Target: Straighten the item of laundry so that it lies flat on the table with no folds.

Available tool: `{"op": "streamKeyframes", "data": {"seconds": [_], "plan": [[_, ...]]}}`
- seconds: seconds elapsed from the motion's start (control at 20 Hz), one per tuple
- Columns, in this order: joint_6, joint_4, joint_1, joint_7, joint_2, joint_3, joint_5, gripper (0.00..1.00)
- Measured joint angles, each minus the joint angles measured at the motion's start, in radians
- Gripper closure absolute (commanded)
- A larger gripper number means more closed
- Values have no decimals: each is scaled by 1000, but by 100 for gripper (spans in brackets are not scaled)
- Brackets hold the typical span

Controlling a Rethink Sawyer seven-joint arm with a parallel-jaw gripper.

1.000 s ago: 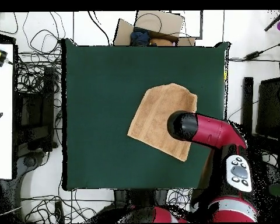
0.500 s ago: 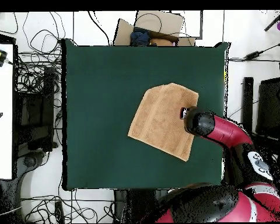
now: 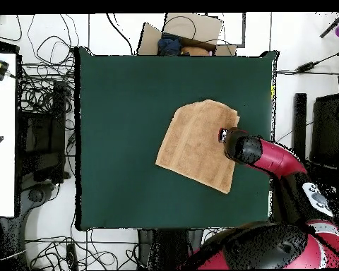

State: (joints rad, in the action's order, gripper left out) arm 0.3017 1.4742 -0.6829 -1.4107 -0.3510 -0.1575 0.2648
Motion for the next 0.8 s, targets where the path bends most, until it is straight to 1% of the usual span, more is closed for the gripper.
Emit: {"op": "streamKeyframes", "data": {"seconds": [0.8], "plan": [[0,-2,0,0,-1,-3,10,0]]}}
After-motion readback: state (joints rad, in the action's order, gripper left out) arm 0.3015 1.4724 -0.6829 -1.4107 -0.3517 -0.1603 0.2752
